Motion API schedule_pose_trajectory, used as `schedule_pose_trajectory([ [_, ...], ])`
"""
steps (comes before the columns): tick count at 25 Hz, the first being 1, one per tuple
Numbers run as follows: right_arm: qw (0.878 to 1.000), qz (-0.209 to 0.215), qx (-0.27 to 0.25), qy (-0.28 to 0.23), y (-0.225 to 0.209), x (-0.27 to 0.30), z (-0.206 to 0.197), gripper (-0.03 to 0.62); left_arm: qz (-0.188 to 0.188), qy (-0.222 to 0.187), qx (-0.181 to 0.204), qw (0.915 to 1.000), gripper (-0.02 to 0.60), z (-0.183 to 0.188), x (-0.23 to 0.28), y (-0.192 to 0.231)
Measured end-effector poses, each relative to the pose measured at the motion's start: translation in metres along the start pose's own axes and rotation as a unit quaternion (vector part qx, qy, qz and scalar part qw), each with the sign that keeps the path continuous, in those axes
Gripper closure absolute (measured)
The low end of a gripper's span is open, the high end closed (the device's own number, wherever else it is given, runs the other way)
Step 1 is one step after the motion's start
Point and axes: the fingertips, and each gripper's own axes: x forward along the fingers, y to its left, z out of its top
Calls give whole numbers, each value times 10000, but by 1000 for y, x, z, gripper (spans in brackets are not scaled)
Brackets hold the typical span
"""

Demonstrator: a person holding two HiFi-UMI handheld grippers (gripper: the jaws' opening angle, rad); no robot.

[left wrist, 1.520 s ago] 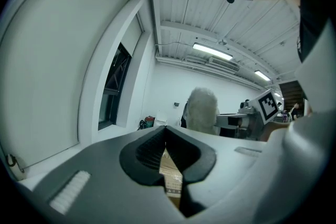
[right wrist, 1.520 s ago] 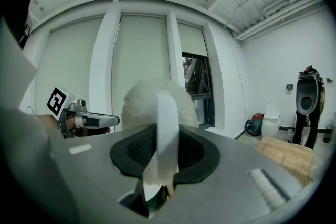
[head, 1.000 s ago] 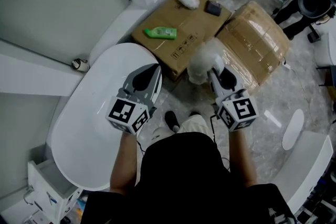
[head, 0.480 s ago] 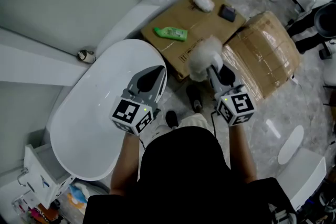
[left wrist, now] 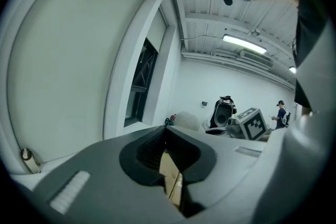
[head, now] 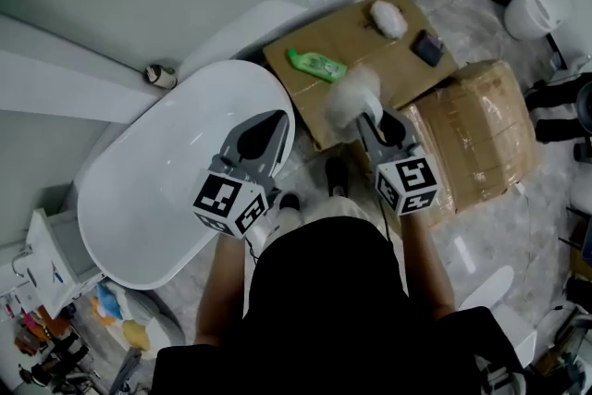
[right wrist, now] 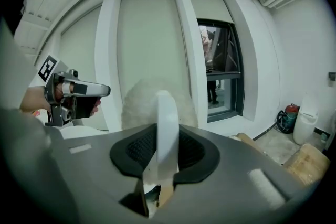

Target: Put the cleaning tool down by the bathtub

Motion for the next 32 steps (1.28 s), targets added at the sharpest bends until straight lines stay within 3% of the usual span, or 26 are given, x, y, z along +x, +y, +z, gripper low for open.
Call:
schedule_pose_trajectory([
  [10, 9948, 795, -333, 547, -17, 58, -26, 499, 789, -28, -275, 9965, 583, -7, 21, 21],
  [17, 9892, 1092, -450, 871, -26, 88, -48, 499, 1154, 29, -488, 9921, 583, -19, 31, 32],
  [32, 9787, 1270, -582, 1503, -43, 130, -107, 499, 1232, 343, -701, 9893, 583, -44, 61, 37],
])
